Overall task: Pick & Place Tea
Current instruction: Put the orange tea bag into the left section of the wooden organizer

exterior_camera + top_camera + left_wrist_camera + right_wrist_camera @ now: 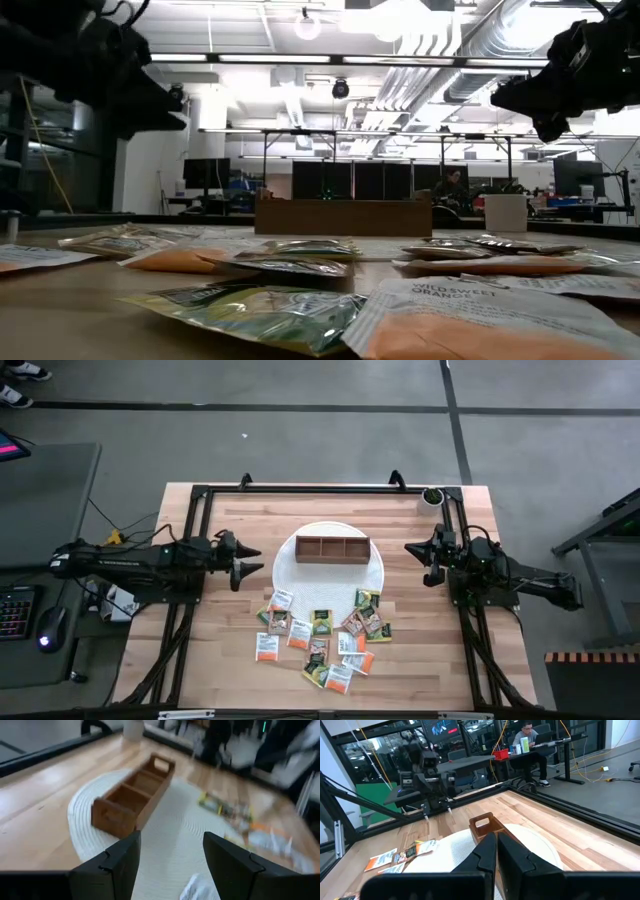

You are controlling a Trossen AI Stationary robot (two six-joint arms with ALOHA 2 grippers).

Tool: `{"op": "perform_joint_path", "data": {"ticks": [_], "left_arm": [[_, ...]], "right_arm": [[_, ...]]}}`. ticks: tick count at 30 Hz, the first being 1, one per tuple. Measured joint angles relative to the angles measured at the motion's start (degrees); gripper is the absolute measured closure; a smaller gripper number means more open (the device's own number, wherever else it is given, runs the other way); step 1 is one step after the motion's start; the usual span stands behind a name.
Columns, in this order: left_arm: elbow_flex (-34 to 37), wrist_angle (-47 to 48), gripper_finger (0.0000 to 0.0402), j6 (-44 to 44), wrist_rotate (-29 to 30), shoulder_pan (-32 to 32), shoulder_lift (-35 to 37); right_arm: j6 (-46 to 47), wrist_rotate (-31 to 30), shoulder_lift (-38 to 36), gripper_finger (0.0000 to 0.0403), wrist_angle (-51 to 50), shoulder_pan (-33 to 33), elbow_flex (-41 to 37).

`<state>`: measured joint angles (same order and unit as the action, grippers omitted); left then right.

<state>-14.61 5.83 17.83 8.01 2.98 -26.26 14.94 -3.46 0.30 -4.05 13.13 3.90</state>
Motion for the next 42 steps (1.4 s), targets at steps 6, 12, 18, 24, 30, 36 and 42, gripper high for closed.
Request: {"op": "perform_joint_path", "data": {"ticks": [6, 12, 18, 24, 30, 36, 42], "left_arm": [[-10.78, 13.74, 0.0188, -3.45, -2.09, 0.00, -2.83], [-18.00, 19.24, 0.0188, -1.00, -14.81, 0.00, -11.27], [-20.57, 20.35, 0.0176, -3.14, -23.13, 0.00, -19.39], [-20.57, 21.67, 0.0107, -11.26, -17.06, -1.56, -24.80], [-20.63, 19.48, 0.0058, -12.25, -18.12, -4.23, -31.76], [-22.40, 18.18, 0.0055, -13.12, -12.71, -5.68, -40.23], [-28.28, 18.77, 0.0055, -15.87, -9.99, -5.64, -49.68]], "right_arm": [[0.00, 0.00, -0.01, 0.0391, 0.00, 0.00, -0.02], [0.00, 0.00, -0.01, 0.0391, 0.00, 0.00, 0.00], [0.00, 0.00, -0.01, 0.0391, 0.00, 0.00, -0.01], [0.00, 0.02, 0.02, 0.0391, 0.00, 0.00, -0.01], [0.00, 0.02, 0.04, 0.0391, 0.00, 0.00, -0.02], [0.00, 0.00, 0.04, 0.0391, -0.02, 0.00, -0.01], [0.00, 0.02, 0.06, 0.0391, 0.02, 0.00, 0.00]]}}
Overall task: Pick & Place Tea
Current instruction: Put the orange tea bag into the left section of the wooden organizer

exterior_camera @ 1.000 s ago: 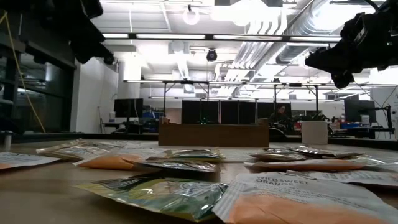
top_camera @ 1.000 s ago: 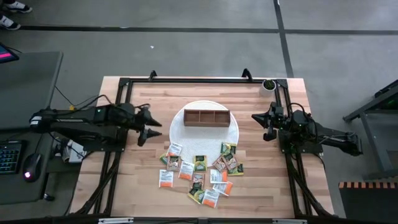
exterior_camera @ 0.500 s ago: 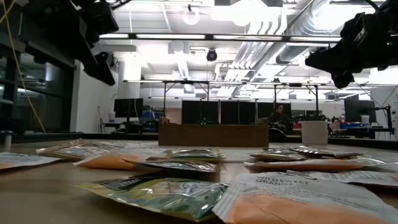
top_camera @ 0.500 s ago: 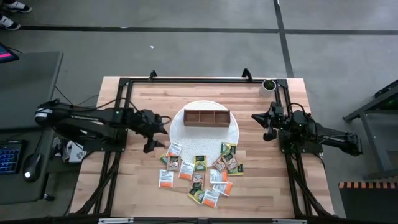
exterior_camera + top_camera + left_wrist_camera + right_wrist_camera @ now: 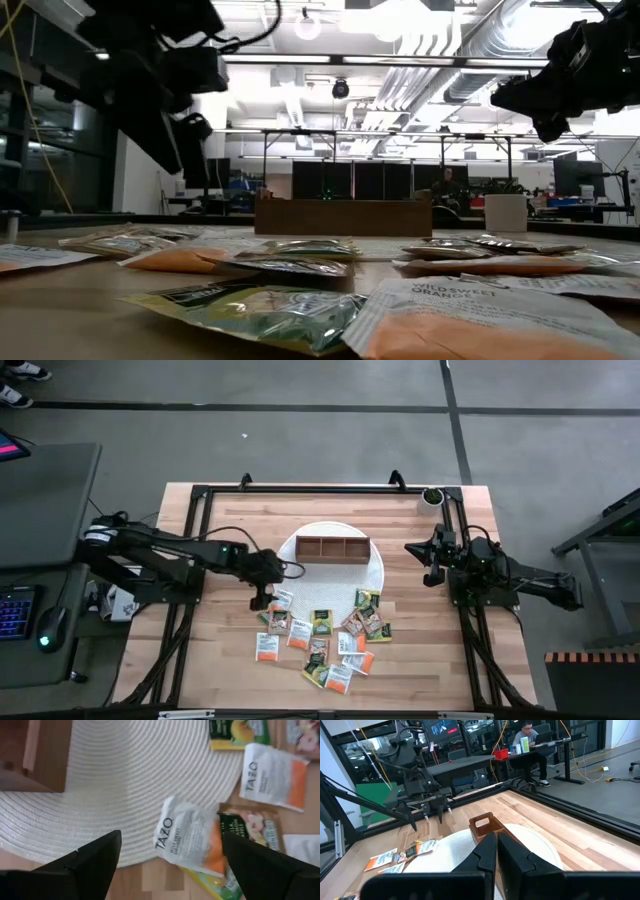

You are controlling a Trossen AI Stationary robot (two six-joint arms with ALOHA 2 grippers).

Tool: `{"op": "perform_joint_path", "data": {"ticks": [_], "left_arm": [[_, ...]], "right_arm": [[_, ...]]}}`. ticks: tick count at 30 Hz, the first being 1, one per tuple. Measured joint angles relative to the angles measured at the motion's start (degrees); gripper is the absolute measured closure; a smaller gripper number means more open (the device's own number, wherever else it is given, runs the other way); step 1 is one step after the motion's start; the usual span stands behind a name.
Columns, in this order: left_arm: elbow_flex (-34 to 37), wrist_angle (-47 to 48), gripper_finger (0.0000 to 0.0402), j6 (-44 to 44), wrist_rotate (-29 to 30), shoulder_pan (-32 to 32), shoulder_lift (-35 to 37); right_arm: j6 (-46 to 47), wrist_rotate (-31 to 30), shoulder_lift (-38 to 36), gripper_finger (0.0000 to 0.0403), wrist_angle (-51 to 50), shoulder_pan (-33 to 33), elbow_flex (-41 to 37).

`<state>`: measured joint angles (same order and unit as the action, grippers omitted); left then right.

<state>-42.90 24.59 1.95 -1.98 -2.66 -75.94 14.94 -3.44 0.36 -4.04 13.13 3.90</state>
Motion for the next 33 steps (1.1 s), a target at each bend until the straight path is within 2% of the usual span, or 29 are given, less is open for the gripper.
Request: {"op": "perform_joint_path", "data": {"ticks": [8, 17, 28, 33], "left_arm": [[-5.70, 2.93, 0.0055, -3.65, -1.93, -0.02, -8.46], [-6.25, 3.92, 0.0055, -9.03, -1.10, -0.18, -13.91], [-6.25, 3.68, 0.0056, -10.77, -0.46, -0.47, -14.38], [-6.25, 3.83, 0.0088, -10.77, -1.68, -0.37, -14.38]], "right_arm": [[0.00, -0.01, 0.02, 0.0391, -0.02, 0.00, -0.01], [0.00, -0.02, 0.02, 0.0391, 0.00, 0.00, -0.02], [0.00, -0.01, 0.04, 0.0391, 0.00, 0.00, 0.00], [0.00, -0.02, 0.04, 0.0391, -0.02, 0.00, 0.00]]}}
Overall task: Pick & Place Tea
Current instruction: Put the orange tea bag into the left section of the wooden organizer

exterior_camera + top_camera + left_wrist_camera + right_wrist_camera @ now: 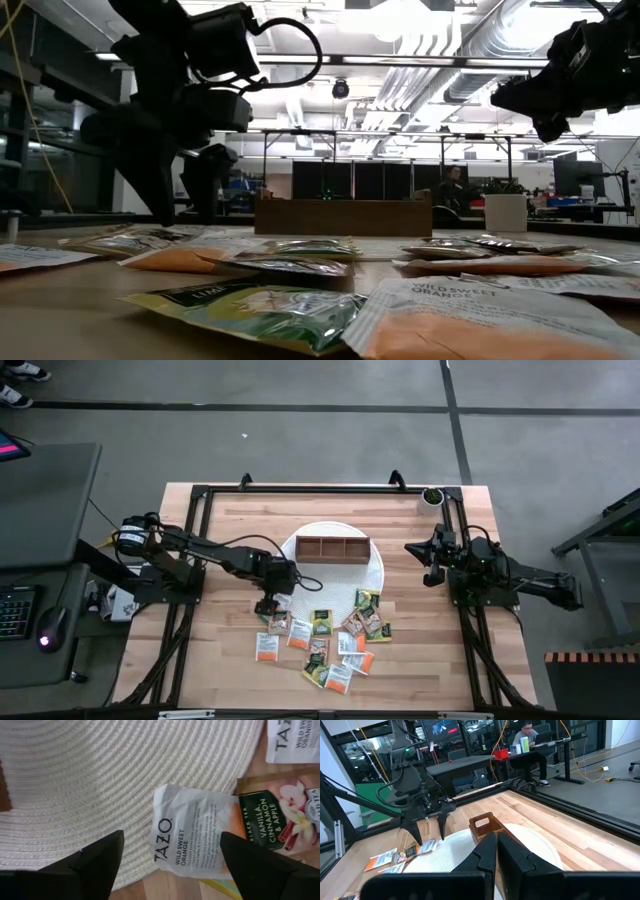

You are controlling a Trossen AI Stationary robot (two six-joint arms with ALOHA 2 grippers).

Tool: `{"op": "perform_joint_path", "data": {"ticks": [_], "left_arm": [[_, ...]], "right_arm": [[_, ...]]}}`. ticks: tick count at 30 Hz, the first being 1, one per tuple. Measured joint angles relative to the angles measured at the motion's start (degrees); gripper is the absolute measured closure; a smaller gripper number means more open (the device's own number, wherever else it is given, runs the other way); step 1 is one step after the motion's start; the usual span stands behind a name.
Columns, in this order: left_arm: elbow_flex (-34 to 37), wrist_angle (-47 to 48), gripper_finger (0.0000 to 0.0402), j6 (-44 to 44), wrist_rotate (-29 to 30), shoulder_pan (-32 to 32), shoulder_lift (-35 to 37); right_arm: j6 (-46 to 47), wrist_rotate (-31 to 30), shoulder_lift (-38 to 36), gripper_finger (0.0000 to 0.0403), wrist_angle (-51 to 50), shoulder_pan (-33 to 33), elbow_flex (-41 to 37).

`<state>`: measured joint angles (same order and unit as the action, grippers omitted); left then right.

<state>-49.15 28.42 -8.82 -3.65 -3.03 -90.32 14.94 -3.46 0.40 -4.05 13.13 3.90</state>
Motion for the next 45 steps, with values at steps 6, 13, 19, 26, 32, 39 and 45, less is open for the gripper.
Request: {"op": "perform_joint_path", "data": {"ticks": [6, 13, 19, 26, 32, 39, 45], "left_arm": [[0.00, -0.38, 0.0137, -0.05, 0.09, 0.02, 0.00], [0.07, -2.18, 0.0153, -0.03, 0.15, 0.02, -3.24], [-0.02, -3.31, 0.0153, 0.04, 0.12, 0.02, -4.02], [-0.02, -3.24, 0.0154, 0.10, 0.17, 0.02, -4.04], [-0.02, -3.16, 0.0189, 1.68, 0.52, 0.02, -4.07], [-0.02, -2.83, 0.0278, 2.00, 1.05, 0.02, -4.09], [-0.02, -2.13, 0.0339, 4.44, 0.09, 0.02, -4.09]], "right_arm": [[0.00, 0.01, 0.00, 0.0391, 0.00, 0.00, 0.01], [0.00, 0.02, 0.00, 0.0391, 0.02, 0.00, 0.01], [0.00, 0.00, 0.04, 0.0391, 0.08, 0.02, 0.00], [0.00, 0.00, 0.00, 0.0391, 0.02, 0.01, 0.01], [0.00, 0.02, 0.00, 0.0391, 0.00, 0.01, -0.01], [0.00, 0.02, 0.00, 0.0391, 0.00, 0.00, -0.01], [0.00, 0.02, 0.00, 0.0391, 0.00, 0.00, -0.02]]}}
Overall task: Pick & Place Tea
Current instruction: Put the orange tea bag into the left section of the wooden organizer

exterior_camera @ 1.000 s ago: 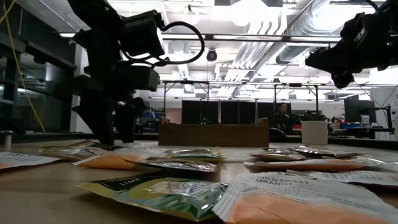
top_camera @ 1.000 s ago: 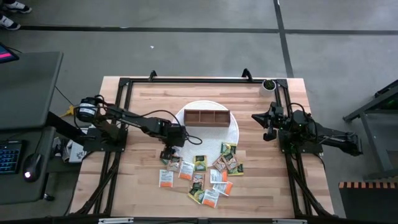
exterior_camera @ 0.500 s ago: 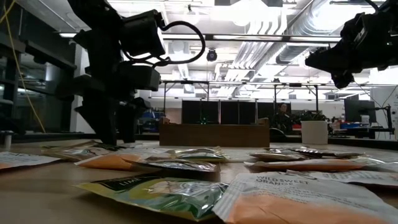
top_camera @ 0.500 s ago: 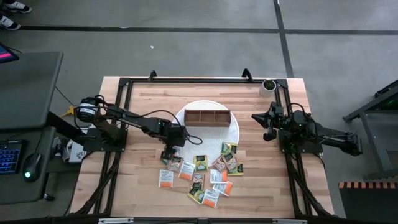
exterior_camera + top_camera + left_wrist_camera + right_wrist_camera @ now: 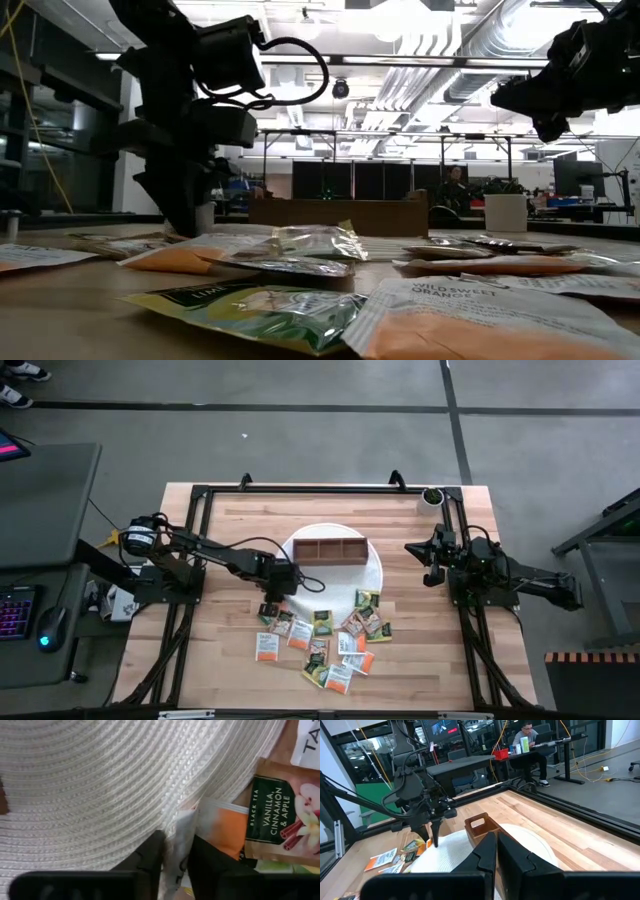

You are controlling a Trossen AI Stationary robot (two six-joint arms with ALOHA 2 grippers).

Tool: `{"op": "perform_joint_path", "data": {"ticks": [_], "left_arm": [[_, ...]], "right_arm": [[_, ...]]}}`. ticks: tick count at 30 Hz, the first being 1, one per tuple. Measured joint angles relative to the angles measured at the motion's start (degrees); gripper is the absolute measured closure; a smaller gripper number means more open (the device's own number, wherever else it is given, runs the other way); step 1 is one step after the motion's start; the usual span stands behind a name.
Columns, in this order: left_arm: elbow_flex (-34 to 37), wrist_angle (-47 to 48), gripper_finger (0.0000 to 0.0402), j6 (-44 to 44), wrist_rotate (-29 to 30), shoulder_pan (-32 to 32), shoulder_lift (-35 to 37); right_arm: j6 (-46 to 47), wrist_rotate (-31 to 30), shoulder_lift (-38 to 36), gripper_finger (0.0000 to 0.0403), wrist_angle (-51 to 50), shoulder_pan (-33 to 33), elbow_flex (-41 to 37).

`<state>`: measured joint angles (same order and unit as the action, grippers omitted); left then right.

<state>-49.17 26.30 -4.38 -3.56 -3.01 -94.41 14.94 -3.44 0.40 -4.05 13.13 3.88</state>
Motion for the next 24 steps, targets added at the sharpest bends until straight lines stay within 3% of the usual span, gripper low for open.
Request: {"op": "perform_joint_path", "data": {"ticks": [7, 24], "left_arm": [[0.00, 0.93, 0.0376, 0.60, -1.98, 0.00, -0.02], [0.02, 1.01, 0.0370, 1.73, -2.09, 0.02, -0.04]], "right_arm": [[0.00, -0.02, 0.00, 0.0391, 0.00, 0.00, 0.00], [0.00, -0.01, 0.00, 0.0391, 0.00, 0.01, 0.01]]}}
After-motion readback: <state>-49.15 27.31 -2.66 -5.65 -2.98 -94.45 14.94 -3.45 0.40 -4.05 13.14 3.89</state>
